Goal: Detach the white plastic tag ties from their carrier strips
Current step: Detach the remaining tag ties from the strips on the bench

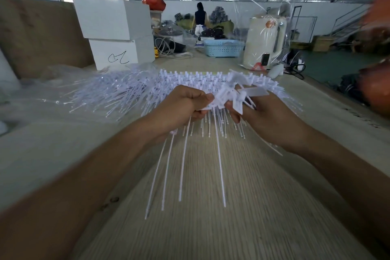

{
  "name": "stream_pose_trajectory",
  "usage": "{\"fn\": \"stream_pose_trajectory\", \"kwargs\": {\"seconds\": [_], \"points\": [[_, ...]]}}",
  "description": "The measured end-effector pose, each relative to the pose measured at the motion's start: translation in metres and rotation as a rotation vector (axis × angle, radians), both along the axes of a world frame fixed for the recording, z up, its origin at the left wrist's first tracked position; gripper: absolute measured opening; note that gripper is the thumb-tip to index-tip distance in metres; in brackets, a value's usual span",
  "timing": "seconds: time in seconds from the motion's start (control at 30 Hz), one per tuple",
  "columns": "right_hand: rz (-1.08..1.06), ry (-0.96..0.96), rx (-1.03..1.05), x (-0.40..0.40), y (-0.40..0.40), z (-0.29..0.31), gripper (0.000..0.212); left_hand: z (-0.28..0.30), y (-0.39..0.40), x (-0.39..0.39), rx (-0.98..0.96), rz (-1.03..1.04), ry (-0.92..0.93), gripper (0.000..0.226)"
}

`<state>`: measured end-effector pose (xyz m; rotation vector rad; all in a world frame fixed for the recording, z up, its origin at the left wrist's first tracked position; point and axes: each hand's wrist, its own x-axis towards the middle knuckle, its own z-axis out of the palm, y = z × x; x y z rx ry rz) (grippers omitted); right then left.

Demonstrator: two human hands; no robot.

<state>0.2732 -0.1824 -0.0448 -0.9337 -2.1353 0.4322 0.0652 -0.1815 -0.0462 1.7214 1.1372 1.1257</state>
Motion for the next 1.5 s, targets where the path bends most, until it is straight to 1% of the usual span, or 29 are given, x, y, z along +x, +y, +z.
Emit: {"fn": "stream_pose_trajectory", "kwargs": {"seconds": [0.07, 0.2, 0.27, 0.33, 0.4, 0.47, 0.53, 0.6, 0.77, 0.87, 0.93, 1.0, 1.07, 1.1, 1.13, 1.2, 1.23, 1.27, 1.33, 1.43, 1.5], "points": [[0.015, -0.041, 0.06, 0.003, 0.0, 0.002, 0.035, 0.0, 0.0, -0.002, -0.025, -0.025, 0.011, 0.037], [0.034, -0.147, 0.206, 0.007, 0.0, 0.005, 0.015, 0.001, -0.001, -0.001, -0.067, -0.071, 0.034, 0.057], [-0.004, -0.18, 0.247, 0.007, 0.001, 0.007, 0.022, 0.002, 0.0, 0.0, -0.064, -0.072, 0.066, 0.057], [-0.068, -0.176, 0.203, 0.007, 0.004, 0.011, 0.036, 0.003, 0.0, 0.0, -0.042, -0.074, 0.11, 0.053], [-0.115, -0.211, 0.132, 0.011, 0.007, 0.012, 0.046, 0.002, -0.001, 0.001, 0.029, -0.069, 0.219, 0.048], [-0.112, -0.253, 0.094, 0.013, 0.006, 0.01, 0.046, 0.0, -0.001, 0.003, 0.125, -0.038, 0.398, 0.045], [-0.114, -0.298, 0.134, 0.014, 0.005, 0.01, 0.041, -0.002, 0.0, 0.005, 0.193, 0.009, 0.513, 0.044], [-0.12, -0.323, 0.181, 0.013, 0.004, 0.011, 0.045, -0.002, 0.001, 0.004, 0.224, 0.036, 0.54, 0.044], [-0.088, -0.283, 0.234, 0.006, -0.004, 0.012, 0.052, -0.003, 0.004, 0.005, 0.272, 0.063, 0.588, 0.047], [-0.108, -0.26, 0.259, -0.001, -0.006, 0.009, 0.055, -0.001, 0.004, 0.008, 0.252, 0.08, 0.594, 0.033], [-0.124, -0.258, 0.285, -0.008, -0.008, 0.007, 0.048, 0.0, 0.003, 0.008, 0.248, 0.08, 0.589, 0.03], [-0.169, -0.28, 0.337, -0.008, -0.008, 0.005, 0.041, -0.001, 0.004, 0.008, 0.249, 0.078, 0.614, 0.034], [-0.284, -0.281, 0.38, 0.002, -0.004, 0.01, 0.044, -0.003, 0.004, 0.006, 0.224, 0.075, 0.627, 0.045], [-0.335, -0.204, 0.353, 0.01, -0.001, 0.015, 0.046, -0.004, 0.005, 0.004, 0.205, 0.071, 0.599, 0.049], [-0.348, -0.068, 0.273, 0.019, 0.002, 0.018, 0.047, -0.004, 0.006, 0.001, 0.191, 0.064, 0.559, 0.051], [-0.292, 0.23, 0.006, 0.028, 0.005, 0.021, 0.041, -0.004, 0.005, -0.002, 0.184, 0.033, 0.469, 0.051], [-0.256, 0.304, -0.132, 0.027, 0.006, 0.02, 0.037, -0.003, 0.004, -0.002, 0.188, 0.017, 0.436, 0.049], [-0.225, 0.323, -0.237, 0.025, 0.007, 0.017, 0.036, -0.003, 0.002, -0.002, 0.19, 0.006, 0.424, 0.046], [-0.143, 0.303, -0.351, 0.018, 0.009, 0.008, 0.039, -0.004, 0.001, 0.002, 0.187, -0.004, 0.454, 0.037], [-0.006, 0.317, -0.461, 0.014, 0.009, 0.003, 0.037, -0.005, 0.002, 0.006, 0.168, -0.008, 0.48, 0.032], [0.04, 0.329, -0.498, 0.014, 0.009, 0.005, 0.033, -0.004, 0.001, 0.005, 0.171, 0.005, 0.438, 0.031]]}}
